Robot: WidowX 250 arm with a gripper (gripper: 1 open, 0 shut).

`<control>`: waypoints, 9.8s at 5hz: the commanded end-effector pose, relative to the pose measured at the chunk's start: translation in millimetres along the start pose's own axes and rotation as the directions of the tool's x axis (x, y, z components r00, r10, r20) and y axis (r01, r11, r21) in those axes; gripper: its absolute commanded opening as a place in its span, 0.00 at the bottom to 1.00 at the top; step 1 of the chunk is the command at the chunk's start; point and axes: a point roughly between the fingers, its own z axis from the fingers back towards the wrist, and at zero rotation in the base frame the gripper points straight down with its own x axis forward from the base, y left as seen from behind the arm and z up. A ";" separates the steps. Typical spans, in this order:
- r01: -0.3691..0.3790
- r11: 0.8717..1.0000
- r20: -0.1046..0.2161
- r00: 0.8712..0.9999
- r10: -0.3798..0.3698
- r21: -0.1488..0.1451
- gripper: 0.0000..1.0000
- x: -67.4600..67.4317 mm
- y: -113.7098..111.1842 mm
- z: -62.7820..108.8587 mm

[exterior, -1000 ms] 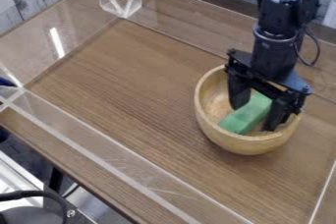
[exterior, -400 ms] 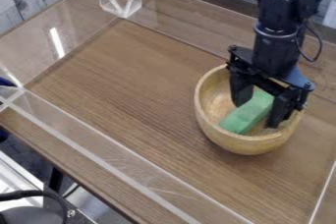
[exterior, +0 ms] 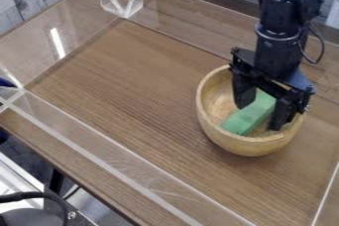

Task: Remove the green block from inside the brown bowl and put it on the table

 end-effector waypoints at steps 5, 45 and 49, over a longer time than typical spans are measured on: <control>-0.023 1.000 0.079 0.997 0.022 0.008 0.00 3.0 8.7 35.2; 0.080 0.997 0.082 0.993 -0.081 0.020 0.00 -0.1 6.0 37.2; -0.060 0.997 0.185 0.981 0.049 0.057 0.00 -0.4 55.1 101.4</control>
